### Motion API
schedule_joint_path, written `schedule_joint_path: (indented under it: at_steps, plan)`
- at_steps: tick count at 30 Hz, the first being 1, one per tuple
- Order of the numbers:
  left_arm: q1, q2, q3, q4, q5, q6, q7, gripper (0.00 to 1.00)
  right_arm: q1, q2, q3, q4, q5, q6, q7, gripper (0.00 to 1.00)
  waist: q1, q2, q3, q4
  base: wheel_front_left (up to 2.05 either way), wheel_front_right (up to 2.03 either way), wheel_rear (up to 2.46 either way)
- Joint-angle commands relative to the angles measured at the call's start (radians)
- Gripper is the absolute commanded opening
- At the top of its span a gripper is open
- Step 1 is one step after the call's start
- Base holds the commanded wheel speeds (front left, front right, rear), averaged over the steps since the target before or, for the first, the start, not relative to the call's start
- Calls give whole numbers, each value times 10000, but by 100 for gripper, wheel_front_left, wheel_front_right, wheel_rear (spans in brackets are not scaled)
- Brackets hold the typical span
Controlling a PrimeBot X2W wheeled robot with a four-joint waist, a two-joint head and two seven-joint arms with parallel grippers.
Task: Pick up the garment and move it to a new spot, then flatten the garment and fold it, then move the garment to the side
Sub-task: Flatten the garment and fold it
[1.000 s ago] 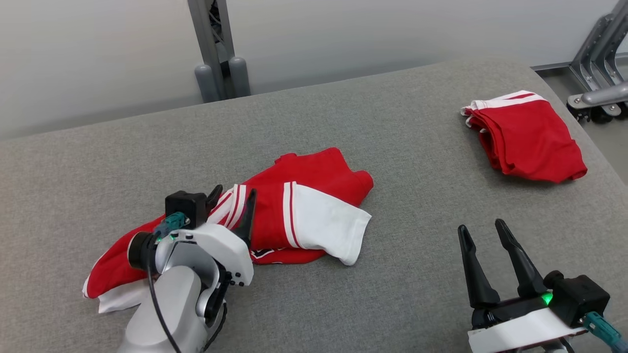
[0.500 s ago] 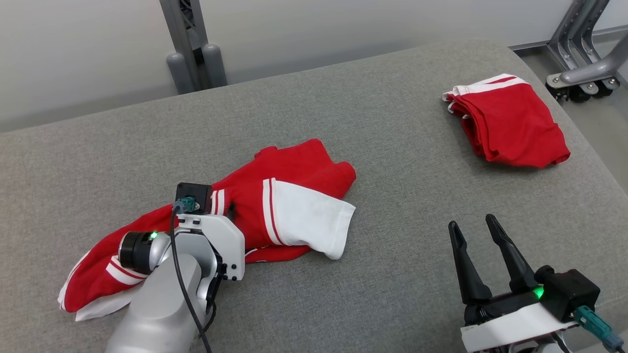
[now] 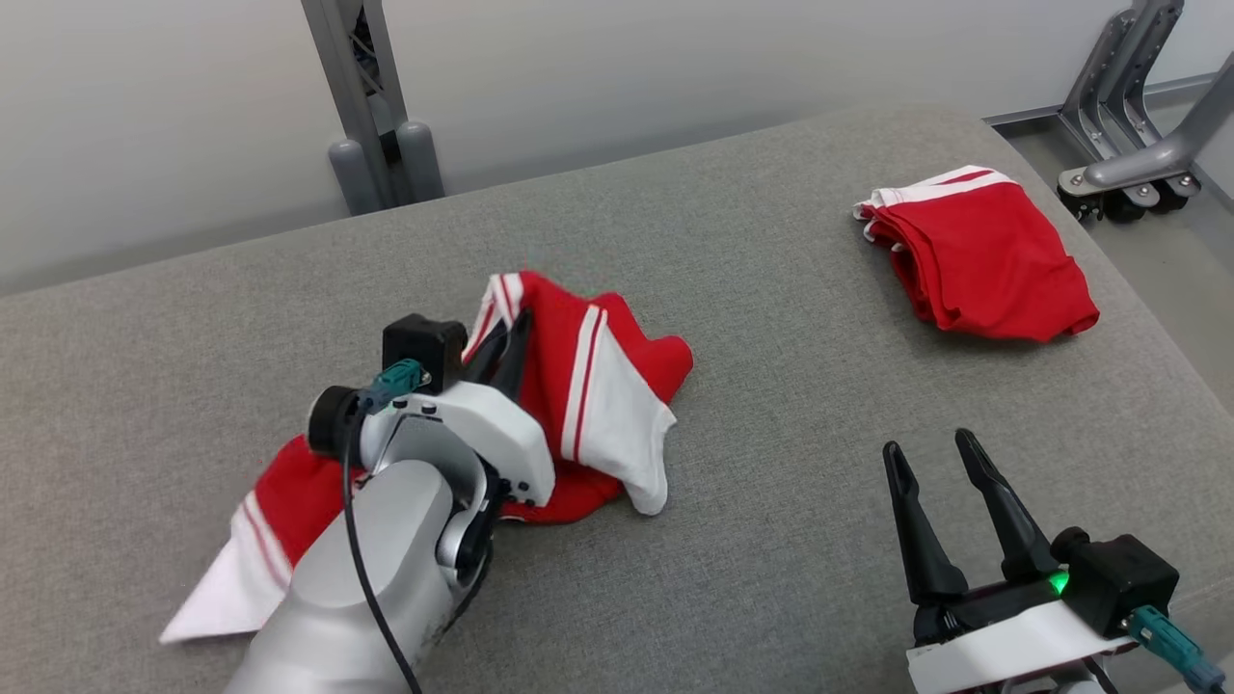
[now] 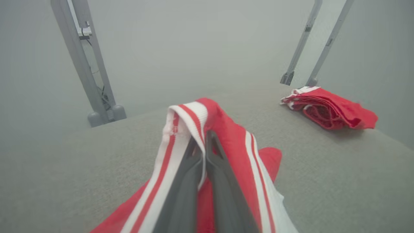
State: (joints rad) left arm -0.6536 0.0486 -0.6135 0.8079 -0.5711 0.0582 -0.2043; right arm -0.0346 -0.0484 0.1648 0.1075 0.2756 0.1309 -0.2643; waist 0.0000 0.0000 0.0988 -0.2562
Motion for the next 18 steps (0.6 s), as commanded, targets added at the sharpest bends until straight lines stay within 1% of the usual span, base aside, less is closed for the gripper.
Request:
schedule_joint_path:
  at_steps: [1, 2, 4, 6, 8, 10, 13, 18]
  plan:
    - [30, 42, -44, -385, -475, -93, -71, 0, 88, -49, -38, 16, 55, -3, -4, 100, 0, 0, -66, -14, 0, 0, 0]
    - [88, 41, -164, -807, -837, -90, -65, 0, 112, -49, -54, 18, 50, -3, -4, 100, 0, 0, -105, -17, 0, 0, 0]
    - [130, 45, -263, -1524, -1468, 159, -141, 0, 170, -47, -89, 24, 47, -3, -4, 100, 0, 0, -191, -10, 0, 0, 0]
    - [263, 70, -178, -1999, -1980, 495, -202, 0, 217, -49, -132, 17, 54, -3, -4, 100, 0, 0, -246, 10, 0, 0, 0]
    - [505, 67, 93, -2312, -2505, 734, -255, 0, 271, -46, -186, -19, 64, -3, -4, 100, 0, 0, -279, 61, 0, 0, 0]
    - [756, 64, 548, -2464, -2899, 913, -355, 0, 331, -47, -268, -71, 89, -3, -2, 100, 0, 0, -272, 158, 0, 0, 0]
    - [1438, 201, 1356, -2705, -3429, 1042, -493, 0, 408, -49, -340, -115, 101, -3, -4, 100, 0, 0, -252, 321, 0, 0, 0]
    - [2813, 454, 2629, -3485, -3859, 1222, -592, 0, 479, -44, -505, -194, 40, -3, -4, 100, 0, 0, -202, 708, 0, 0, 0]
